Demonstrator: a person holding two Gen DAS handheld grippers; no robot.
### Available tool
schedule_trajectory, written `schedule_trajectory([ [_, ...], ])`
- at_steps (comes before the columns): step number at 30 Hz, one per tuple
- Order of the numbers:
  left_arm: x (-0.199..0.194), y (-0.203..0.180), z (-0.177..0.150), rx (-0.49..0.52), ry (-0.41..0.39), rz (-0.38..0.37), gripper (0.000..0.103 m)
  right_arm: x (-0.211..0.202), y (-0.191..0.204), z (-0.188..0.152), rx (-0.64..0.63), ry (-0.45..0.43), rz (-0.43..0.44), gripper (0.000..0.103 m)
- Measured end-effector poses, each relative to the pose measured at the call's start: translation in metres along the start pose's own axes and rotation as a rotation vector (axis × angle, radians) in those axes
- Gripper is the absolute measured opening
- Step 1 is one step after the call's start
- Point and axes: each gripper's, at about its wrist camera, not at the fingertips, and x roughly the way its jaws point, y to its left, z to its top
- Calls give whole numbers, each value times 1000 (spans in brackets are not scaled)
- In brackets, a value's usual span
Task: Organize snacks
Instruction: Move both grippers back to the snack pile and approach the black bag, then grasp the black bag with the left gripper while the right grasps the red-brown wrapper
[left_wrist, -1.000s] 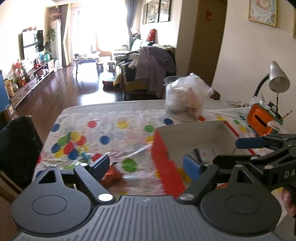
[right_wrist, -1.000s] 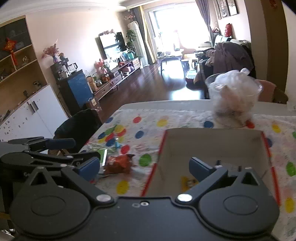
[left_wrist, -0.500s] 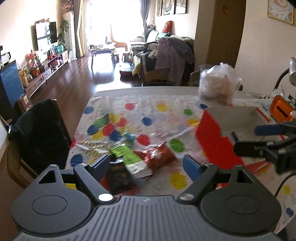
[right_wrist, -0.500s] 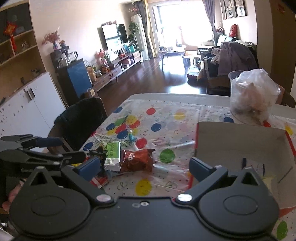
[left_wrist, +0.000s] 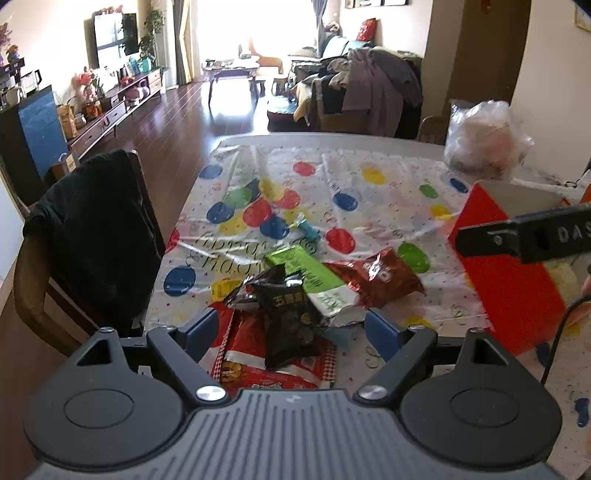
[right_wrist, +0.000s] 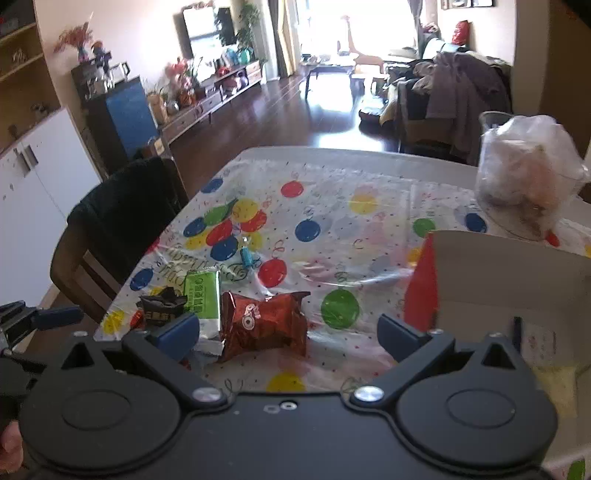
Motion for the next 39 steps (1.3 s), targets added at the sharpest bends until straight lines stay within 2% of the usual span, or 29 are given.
schedule_trajectory([
  [7,30,-10,-4,11,42,42,86,47,2,8,-59,79,-7,100],
  [15,59,-10,-1,-38,99,91,85,95,4,11,-46,169,15,93],
  [17,64,-9,-2,-41,115,93,74,102,6,10,-49,186,28,91],
  [19,68,-8,-3,-47,133,93,69,106,7,9,-58,199,34,90],
  [22,71,-10,-3,-42,131,101,68,112,10,7,-62,215,43,90],
  [28,75,-11,1,-43,135,88,57,121,13,4,-59,238,58,90],
  [33,76,-8,3,-65,147,71,43,124,15,1,-45,252,70,82],
  [39,74,-3,4,-98,153,57,37,118,11,0,-12,246,79,71],
])
